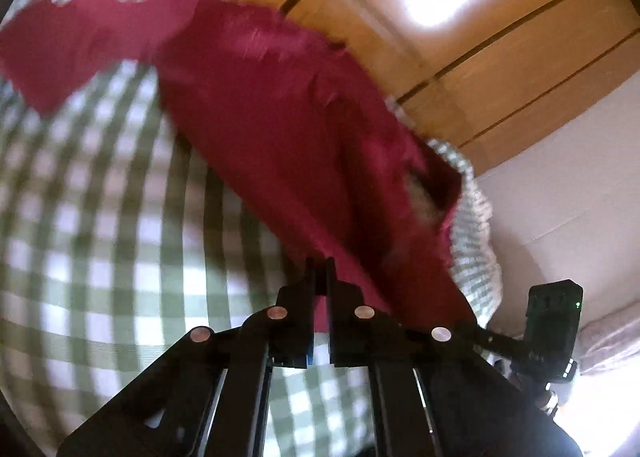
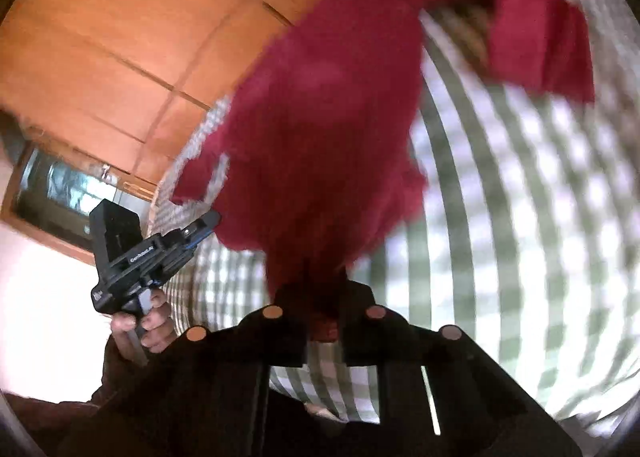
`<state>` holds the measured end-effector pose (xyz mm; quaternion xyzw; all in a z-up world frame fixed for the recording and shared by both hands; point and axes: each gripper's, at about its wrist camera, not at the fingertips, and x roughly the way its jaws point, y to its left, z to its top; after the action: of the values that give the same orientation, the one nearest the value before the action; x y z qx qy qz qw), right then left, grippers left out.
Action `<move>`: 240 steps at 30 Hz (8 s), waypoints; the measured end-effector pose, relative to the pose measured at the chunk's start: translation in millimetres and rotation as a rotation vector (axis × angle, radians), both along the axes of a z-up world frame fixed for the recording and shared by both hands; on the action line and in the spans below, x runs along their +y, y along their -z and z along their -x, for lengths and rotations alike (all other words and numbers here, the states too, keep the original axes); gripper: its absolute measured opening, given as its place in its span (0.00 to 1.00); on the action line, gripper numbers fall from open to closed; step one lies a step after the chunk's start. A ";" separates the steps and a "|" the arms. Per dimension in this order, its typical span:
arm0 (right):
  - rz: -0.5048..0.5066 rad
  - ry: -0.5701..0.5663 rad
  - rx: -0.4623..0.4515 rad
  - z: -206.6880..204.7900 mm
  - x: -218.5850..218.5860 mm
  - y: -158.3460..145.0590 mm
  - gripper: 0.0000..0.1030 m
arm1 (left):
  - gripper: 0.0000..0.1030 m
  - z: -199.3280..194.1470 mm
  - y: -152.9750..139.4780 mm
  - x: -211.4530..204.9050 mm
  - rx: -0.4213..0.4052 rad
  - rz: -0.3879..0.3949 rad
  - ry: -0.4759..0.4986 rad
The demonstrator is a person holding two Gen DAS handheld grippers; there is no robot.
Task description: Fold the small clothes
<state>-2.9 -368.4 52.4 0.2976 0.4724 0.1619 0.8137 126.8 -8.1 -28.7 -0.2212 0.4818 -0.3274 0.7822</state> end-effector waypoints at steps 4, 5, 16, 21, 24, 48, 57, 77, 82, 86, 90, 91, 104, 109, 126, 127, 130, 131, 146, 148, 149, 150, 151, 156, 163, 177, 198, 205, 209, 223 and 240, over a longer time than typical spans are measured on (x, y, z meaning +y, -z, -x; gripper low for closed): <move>0.027 0.020 -0.178 20.3 -24.8 -61.6 0.08 | 0.02 6.2 -62.7 44.4 -0.058 0.076 -0.013; 0.034 0.023 -0.207 26.0 -31.8 -72.4 0.08 | 0.02 7.9 -72.9 54.3 -0.062 0.096 -0.018; 0.274 -0.072 0.166 58.3 -23.3 38.3 0.07 | 0.63 37.5 -35.9 144.2 0.033 0.044 -0.172; 0.255 0.004 0.209 52.8 -31.6 58.3 0.55 | 0.63 54.8 18.2 128.8 0.121 -0.046 -0.124; 0.243 0.005 0.217 46.4 -34.2 61.4 0.55 | 0.57 62.8 37.5 118.7 0.137 -0.097 -0.106; 0.415 0.011 0.161 44.7 -38.7 35.3 0.57 | 0.47 88.6 19.4 162.9 0.018 -0.245 -0.199; 0.316 -0.091 0.006 -30.0 61.4 37.8 0.72 | 0.67 23.4 -4.1 166.9 -0.111 -0.441 -0.381; 0.455 -0.253 -0.055 -40.8 157.7 83.8 0.97 | 0.03 -120.7 6.3 182.1 -0.202 -0.607 -0.399; 0.466 -0.238 -0.049 -44.0 159.8 84.7 0.98 | 0.02 -119.2 -39.7 279.5 -0.146 -0.303 -0.639; 0.475 -0.234 -0.045 -45.3 161.0 85.2 0.98 | 0.02 -114.5 -62.3 344.0 -0.128 -0.199 -0.819; 0.485 -0.230 -0.040 -46.7 161.7 85.4 0.98 | 0.01 -120.1 -69.8 397.9 -0.096 -0.218 -0.978; 0.488 -0.228 -0.038 -47.1 162.0 85.5 0.98 | 0.01 -124.1 -68.8 404.2 -0.085 -0.240 -0.994; 0.513 -0.214 -0.028 -51.9 160.7 86.6 0.98 | 0.01 -122.2 33.0 425.3 0.163 -0.511 -1.069; 0.510 -0.201 -0.039 -51.1 160.2 87.3 0.98 | 0.47 -79.3 5.7 403.1 0.122 -0.391 -1.039; 0.447 -0.087 -0.052 -31.0 123.2 81.5 0.98 | 0.08 77.6 39.9 120.0 0.068 -0.158 -0.016; 0.452 -0.086 -0.057 -29.9 124.2 81.3 0.98 | 0.07 82.9 40.2 119.7 0.061 -0.146 -0.023; 0.445 -0.084 -0.068 -27.5 122.0 82.5 0.98 | 0.07 92.1 38.7 123.5 0.058 -0.179 -0.049; 0.443 -0.084 -0.073 -27.3 121.4 83.8 0.98 | 0.07 93.8 40.0 123.8 0.064 -0.195 -0.052; 0.552 0.248 -0.127 -23.7 23.5 42.4 0.90 | 0.66 37.5 -11.7 32.8 -0.280 -0.435 -0.043; 0.602 0.301 -0.097 -29.7 -0.4 47.2 0.83 | 0.66 27.7 -4.3 13.2 -0.284 -0.437 -0.012; 0.619 0.320 -0.082 -33.4 -10.6 50.9 0.78 | 0.66 23.3 -1.0 6.1 -0.281 -0.436 -0.001; 0.642 0.338 -0.062 -38.0 -20.5 56.2 0.75 | 0.66 17.0 4.9 -3.0 -0.272 -0.440 0.009; 0.663 0.349 -0.039 -44.2 -29.5 62.9 0.73 | 0.66 12.2 10.1 -8.9 -0.262 -0.449 0.014; 0.672 0.301 0.022 -67.3 -49.9 94.6 0.69 | 0.72 -0.4 35.2 -32.2 -0.239 -0.503 0.029; 0.627 0.367 -0.010 -69.5 -74.6 64.2 0.00 | 0.81 5.2 43.5 -35.1 -0.292 -0.518 0.048; 0.613 0.708 -0.078 -69.4 -228.8 -22.5 0.11 | 0.88 3.4 46.1 -38.2 -0.296 -0.515 0.052; 0.602 0.297 -0.052 -99.7 -100.2 38.7 0.07 | 0.89 1.8 47.6 -40.2 -0.312 -0.521 0.048; 0.589 0.627 -0.125 -100.5 -212.2 -33.8 0.06 | 0.90 1.3 47.7 -41.4 -0.313 -0.526 0.047; 0.645 0.804 -0.030 -116.0 -288.4 -33.1 0.06 | 0.90 0.5 47.9 -41.9 -0.314 -0.529 0.048; 0.132 0.893 0.101 -66.6 -306.3 79.0 0.73 | 0.91 -1.0 49.0 -43.1 -0.315 -0.541 0.050; 0.349 0.818 0.209 -88.9 -292.5 101.5 0.11 | 0.92 -0.1 50.1 -42.6 -0.323 -0.540 0.047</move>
<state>86.0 -660.9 -49.1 0.3328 0.4157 -0.2855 0.7968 127.0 -50.7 -78.8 0.0608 0.4258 -0.2364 0.8713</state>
